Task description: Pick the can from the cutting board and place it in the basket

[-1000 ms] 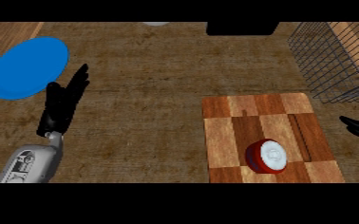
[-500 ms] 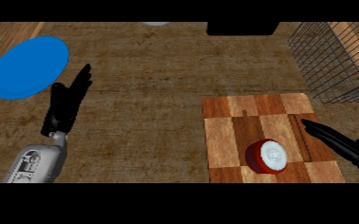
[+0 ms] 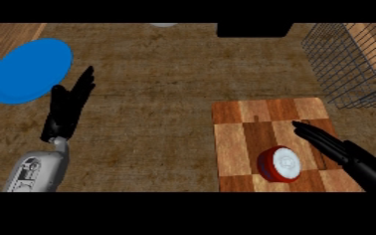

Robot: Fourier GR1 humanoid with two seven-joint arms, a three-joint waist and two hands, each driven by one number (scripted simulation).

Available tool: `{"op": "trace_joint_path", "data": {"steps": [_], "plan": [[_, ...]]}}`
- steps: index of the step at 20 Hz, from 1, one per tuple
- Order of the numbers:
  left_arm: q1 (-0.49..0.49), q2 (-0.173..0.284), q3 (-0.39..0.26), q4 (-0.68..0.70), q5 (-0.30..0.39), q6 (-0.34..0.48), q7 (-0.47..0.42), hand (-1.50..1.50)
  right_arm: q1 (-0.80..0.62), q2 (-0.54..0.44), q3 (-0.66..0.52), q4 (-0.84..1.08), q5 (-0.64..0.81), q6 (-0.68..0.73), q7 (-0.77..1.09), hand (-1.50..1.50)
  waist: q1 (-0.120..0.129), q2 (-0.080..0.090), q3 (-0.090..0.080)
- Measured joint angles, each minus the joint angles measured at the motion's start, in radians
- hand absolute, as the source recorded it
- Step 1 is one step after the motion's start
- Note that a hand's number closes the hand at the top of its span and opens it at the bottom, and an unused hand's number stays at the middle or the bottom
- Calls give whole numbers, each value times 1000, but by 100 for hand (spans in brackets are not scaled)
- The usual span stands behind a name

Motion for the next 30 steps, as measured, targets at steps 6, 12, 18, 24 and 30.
{"op": "trace_joint_path", "data": {"steps": [6,12,18,24,30], "plan": [[8,-12,28,-1,-17,-24,-10,0,-31,65,25,34,68,-15,3,-150,0,0,0],[20,-23,43,-22,-31,-48,1,0,-30,95,35,66,118,-15,-15,-150,0,0,0],[7,-36,61,-17,-53,-54,5,0,-44,130,56,97,167,-7,2,-150,0,0,0],[21,-54,68,-14,-74,-65,-14,0,-77,160,62,169,208,-24,-12,-150,1,0,0],[8,-73,79,-1,-85,-70,-13,0,-70,183,79,174,239,-40,-23,150,0,0,0]]}}
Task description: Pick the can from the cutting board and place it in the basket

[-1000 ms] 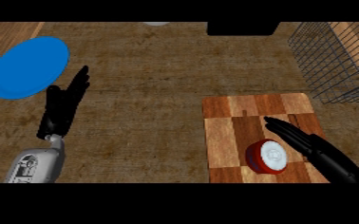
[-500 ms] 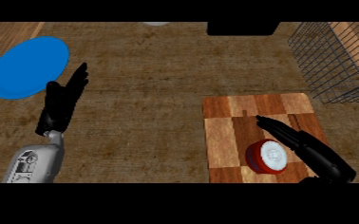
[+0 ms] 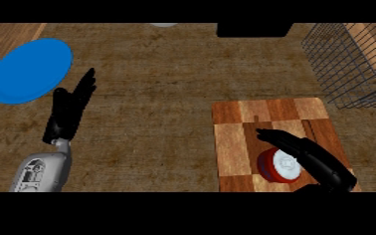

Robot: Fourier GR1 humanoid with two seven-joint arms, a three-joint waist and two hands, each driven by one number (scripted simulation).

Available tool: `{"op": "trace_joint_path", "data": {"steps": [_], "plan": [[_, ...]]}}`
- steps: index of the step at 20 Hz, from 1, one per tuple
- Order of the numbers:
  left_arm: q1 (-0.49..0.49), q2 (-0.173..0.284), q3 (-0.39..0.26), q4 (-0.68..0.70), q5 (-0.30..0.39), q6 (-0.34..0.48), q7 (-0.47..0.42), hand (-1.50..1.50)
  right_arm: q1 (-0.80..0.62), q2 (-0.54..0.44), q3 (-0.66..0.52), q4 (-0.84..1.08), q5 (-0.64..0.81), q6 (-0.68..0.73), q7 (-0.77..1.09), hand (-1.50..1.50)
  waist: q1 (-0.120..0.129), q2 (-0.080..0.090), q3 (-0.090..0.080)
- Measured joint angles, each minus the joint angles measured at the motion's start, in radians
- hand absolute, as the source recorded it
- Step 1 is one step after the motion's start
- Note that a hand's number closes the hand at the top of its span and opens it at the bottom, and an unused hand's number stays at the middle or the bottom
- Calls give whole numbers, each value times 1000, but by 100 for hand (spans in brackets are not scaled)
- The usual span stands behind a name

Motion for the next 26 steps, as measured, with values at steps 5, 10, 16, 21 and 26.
{"op": "trace_joint_path", "data": {"steps": [5,10,16,21,26], "plan": [[-2,-4,4,12,-15,3,-13,0,-4,-13,11,23,68,-98,-85,150,1,-3,-3],[-9,0,18,1,-2,-16,0,0,-29,-14,14,50,122,-178,-135,150,1,-3,-3],[-17,-13,-5,-11,-19,-14,5,0,-171,29,5,146,304,-225,136,150,25,3,-9],[-35,-13,-14,-7,-17,-27,8,0,-368,71,-10,285,490,-202,468,150,65,14,-6],[-48,-11,-2,6,-9,-29,15,0,-595,174,-55,474,535,-249,638,150,52,12,-1]]}}
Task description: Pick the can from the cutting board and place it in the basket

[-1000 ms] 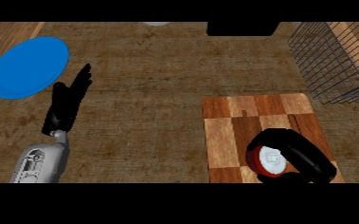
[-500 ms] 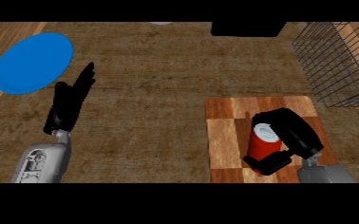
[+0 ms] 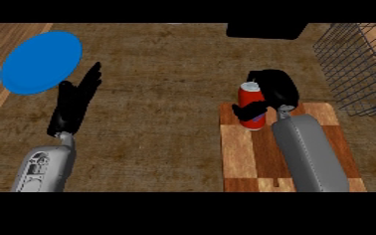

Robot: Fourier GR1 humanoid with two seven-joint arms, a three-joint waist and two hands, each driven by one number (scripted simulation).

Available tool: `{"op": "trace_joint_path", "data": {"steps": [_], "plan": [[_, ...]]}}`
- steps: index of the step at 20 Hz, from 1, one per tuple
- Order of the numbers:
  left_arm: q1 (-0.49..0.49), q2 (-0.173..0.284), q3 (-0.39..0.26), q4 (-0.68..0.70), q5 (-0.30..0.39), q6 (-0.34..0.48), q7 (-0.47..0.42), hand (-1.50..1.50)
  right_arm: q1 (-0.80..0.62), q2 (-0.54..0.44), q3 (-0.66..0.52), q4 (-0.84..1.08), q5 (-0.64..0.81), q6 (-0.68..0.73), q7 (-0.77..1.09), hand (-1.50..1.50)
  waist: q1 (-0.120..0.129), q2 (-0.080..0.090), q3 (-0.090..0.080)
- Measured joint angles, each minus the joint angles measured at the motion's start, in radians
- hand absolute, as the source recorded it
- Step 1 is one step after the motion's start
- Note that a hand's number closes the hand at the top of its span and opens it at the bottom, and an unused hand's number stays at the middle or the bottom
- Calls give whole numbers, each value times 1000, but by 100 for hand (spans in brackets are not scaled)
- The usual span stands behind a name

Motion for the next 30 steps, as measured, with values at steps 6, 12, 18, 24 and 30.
{"op": "trace_joint_path", "data": {"steps": [6,12,18,24,30], "plan": [[12,-11,1,9,-11,19,-8,0,-160,61,-99,2,-157,-44,78,150,-26,-8,2],[17,-4,10,5,-15,25,2,0,-293,79,-165,-145,-327,-66,212,150,-42,-16,2],[14,1,22,20,-10,20,-13,0,-468,19,-237,-218,-378,-8,353,150,-47,-15,1],[21,3,20,-3,-9,13,3,0,-612,-76,-300,-184,-424,37,446,150,-45,-13,1],[32,-1,21,7,-8,8,-25,0,-734,-217,-314,-29,-381,52,468,150,-37,-10,1]]}}
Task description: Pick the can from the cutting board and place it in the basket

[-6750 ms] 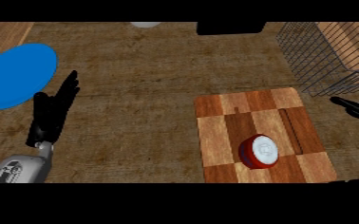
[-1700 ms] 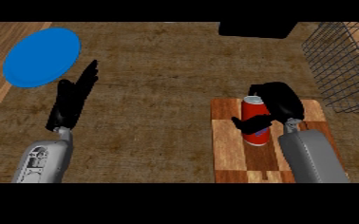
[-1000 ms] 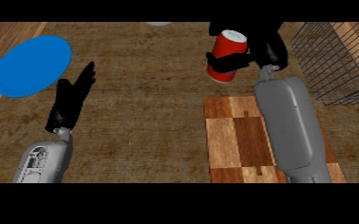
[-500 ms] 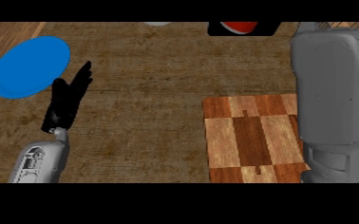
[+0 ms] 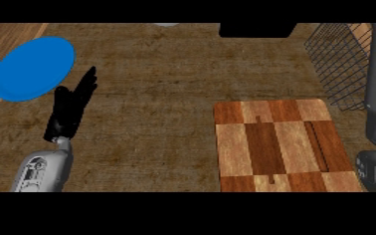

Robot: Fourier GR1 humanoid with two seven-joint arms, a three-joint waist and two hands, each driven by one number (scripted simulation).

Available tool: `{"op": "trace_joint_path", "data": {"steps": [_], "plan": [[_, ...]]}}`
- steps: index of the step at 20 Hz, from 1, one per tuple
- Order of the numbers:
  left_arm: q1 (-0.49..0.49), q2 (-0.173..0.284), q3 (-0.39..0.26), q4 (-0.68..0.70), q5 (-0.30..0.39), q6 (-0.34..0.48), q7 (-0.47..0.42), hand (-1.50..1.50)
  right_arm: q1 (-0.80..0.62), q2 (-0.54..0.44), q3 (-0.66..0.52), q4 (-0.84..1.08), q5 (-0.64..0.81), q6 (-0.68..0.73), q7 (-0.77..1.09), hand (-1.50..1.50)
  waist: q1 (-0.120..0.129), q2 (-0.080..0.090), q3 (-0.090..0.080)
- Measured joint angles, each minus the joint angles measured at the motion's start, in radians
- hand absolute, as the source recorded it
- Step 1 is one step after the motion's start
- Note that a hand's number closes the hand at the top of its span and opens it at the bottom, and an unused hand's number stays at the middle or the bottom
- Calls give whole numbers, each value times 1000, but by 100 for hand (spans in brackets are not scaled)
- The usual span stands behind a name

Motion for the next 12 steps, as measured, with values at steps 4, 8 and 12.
{"op": "trace_joint_path", "data": {"steps": [4,8,12], "plan": [[-9,-1,0,-7,1,0,15,0,4,-109,49,82,82,40,-26,150,0,2,0],[-20,-4,-1,6,-2,2,10,0,-5,-205,74,197,140,60,-70,150,2,5,0],[-28,-12,-4,14,-6,7,11,0,22,-289,69,303,169,42,-138,150,1,5,1]]}}
